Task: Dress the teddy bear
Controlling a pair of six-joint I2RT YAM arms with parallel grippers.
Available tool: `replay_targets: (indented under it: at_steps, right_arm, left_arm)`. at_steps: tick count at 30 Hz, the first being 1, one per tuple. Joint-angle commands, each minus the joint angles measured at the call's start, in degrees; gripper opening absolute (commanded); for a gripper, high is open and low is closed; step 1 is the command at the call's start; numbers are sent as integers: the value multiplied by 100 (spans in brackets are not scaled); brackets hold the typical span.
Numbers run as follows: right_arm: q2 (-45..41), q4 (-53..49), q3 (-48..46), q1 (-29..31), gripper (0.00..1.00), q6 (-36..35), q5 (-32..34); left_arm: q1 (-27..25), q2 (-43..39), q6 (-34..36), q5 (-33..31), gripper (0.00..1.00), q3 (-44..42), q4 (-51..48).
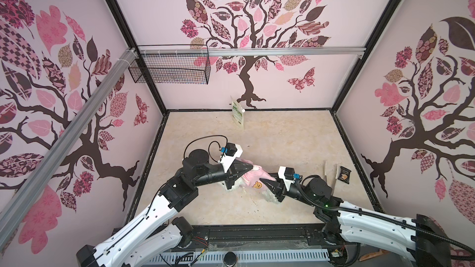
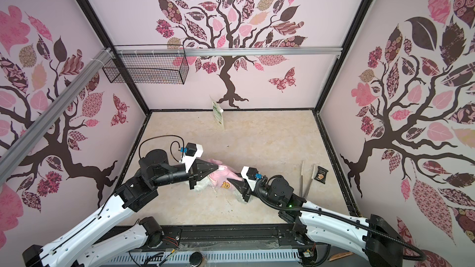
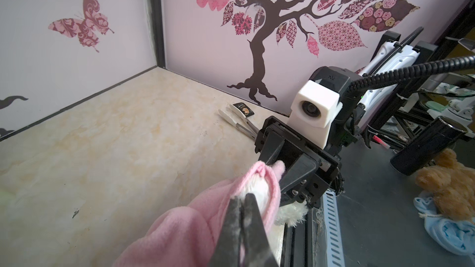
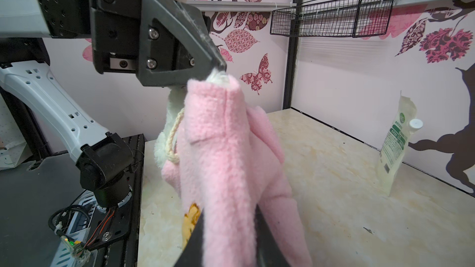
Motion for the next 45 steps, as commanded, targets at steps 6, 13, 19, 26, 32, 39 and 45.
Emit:
replay_targets:
  at_steps: [6,13,19,26,32,39,45]
  right_arm:
    - [-20,-249,-116,-16,21,3,203]
    - [-81,-268,-182,-13,21,-2,288]
    - [-89,-278,-200,-13,21,-23,335]
    - [-41,-235,-197,-18,21,9,372]
    - [15,-246,-119,-13,21,-86,105]
    - [236,-1155,364,-16,20,-620,-387]
    - [584,-1195,541,-16,20,-670,-713]
  left_arm:
    - [882,-423,-886,-711,0,-216,1032]
    - [1375,-530,-1364,-954,0,-400,1132]
    - [1409,-59,-1262,-307,1,-92,555]
    - [1402,162,-996,271,34,-31,426]
    - [1335,154,-292,998,48,13,109]
    - [418,248,1905,931,37,596,-1822]
    - [-88,410,2779,725,23,941,-2536]
